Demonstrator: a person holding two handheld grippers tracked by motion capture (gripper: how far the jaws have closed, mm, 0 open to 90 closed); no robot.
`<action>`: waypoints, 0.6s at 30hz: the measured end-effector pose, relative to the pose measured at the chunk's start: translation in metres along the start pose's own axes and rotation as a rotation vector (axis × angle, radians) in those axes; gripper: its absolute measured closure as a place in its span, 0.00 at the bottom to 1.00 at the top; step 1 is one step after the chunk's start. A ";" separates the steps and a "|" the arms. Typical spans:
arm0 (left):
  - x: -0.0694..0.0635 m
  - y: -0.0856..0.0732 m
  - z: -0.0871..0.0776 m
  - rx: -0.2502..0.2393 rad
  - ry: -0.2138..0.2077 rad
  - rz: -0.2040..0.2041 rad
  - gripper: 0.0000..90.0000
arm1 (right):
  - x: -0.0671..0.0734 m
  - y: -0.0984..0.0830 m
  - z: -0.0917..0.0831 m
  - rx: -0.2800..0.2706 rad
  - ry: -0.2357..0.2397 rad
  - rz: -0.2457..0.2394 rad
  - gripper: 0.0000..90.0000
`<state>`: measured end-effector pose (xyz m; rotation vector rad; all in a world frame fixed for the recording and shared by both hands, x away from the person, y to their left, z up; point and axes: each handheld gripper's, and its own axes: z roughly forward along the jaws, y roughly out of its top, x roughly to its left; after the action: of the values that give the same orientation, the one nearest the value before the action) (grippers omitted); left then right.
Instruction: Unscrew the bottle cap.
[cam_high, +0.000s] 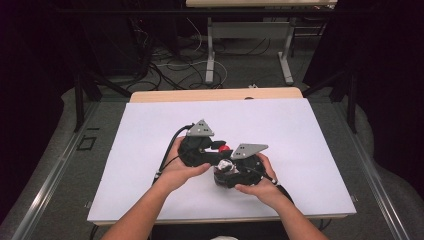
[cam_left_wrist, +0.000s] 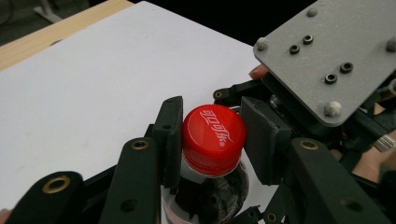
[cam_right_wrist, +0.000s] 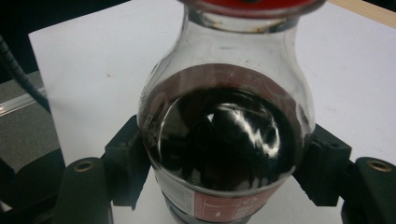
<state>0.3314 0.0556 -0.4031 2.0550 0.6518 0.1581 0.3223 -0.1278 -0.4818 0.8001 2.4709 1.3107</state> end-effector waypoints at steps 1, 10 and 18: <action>-0.002 0.000 0.000 -0.003 0.017 -0.005 0.68 | 0.000 0.000 0.000 0.004 -0.005 -0.005 0.33; -0.025 0.003 0.006 -0.038 0.215 -0.076 0.68 | 0.004 0.001 0.000 -0.021 -0.115 0.000 0.33; -0.017 0.007 -0.002 -0.027 0.131 -0.068 0.60 | 0.001 0.001 -0.002 -0.032 -0.062 0.011 0.33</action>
<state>0.3188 0.0459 -0.3936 2.0060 0.7946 0.2622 0.3211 -0.1286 -0.4796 0.8347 2.3948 1.3062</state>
